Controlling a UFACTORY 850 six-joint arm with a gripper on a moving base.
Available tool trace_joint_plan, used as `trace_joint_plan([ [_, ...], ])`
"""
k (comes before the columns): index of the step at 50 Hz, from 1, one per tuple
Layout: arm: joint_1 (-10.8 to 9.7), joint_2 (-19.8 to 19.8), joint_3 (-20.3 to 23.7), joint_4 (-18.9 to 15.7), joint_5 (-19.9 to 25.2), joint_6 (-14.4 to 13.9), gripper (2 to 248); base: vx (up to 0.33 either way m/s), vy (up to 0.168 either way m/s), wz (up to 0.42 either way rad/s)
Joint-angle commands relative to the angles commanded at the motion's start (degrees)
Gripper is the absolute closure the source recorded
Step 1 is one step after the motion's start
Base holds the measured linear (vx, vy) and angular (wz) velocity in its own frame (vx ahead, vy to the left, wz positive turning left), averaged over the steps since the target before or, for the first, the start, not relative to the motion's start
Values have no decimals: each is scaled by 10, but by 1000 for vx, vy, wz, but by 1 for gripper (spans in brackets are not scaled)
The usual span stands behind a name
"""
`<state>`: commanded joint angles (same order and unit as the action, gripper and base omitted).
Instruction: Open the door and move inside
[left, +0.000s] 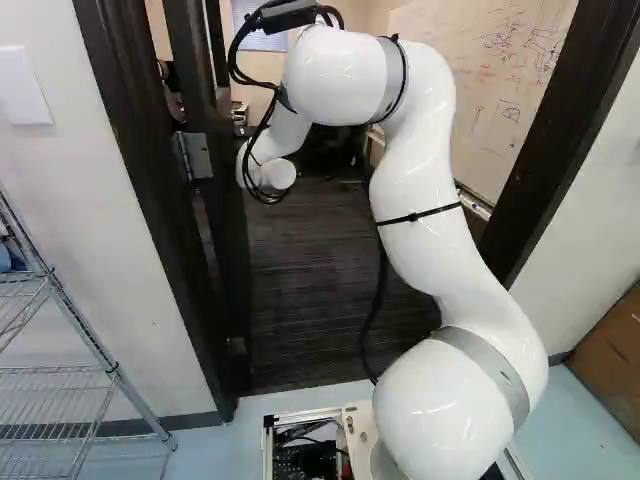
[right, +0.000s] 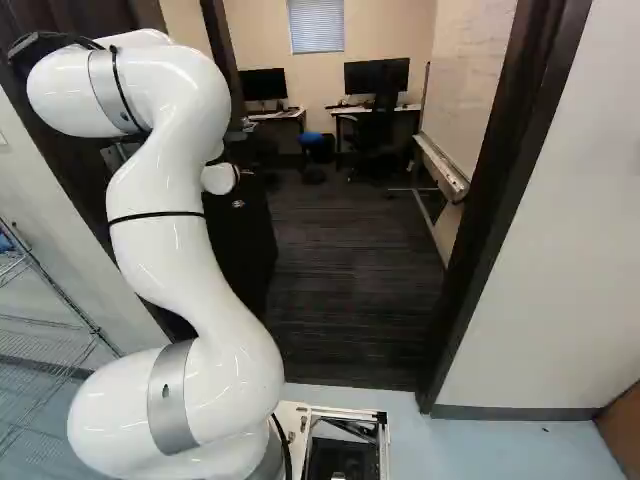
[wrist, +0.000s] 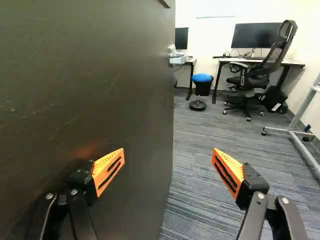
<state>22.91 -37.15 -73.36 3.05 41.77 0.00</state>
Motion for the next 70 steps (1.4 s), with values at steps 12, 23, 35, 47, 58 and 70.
trace_joint_plan([
  [12, 5, -8, -11, -12, 0, 0, 3, 0, 0, 0],
  [23, 7, -11, -15, -14, 0, 0, 3, 0, 0, 0],
  [35, 6, -10, -14, -14, 0, 0, 3, 0, 0, 0],
  [47, -1, -4, -6, -14, 0, 0, 3, 0, 0, 0],
  [58, -11, 4, 6, -14, 0, 0, 3, 0, 0, 0],
  [70, -25, 15, 20, -14, 0, 0, 3, 0, 0, 0],
])
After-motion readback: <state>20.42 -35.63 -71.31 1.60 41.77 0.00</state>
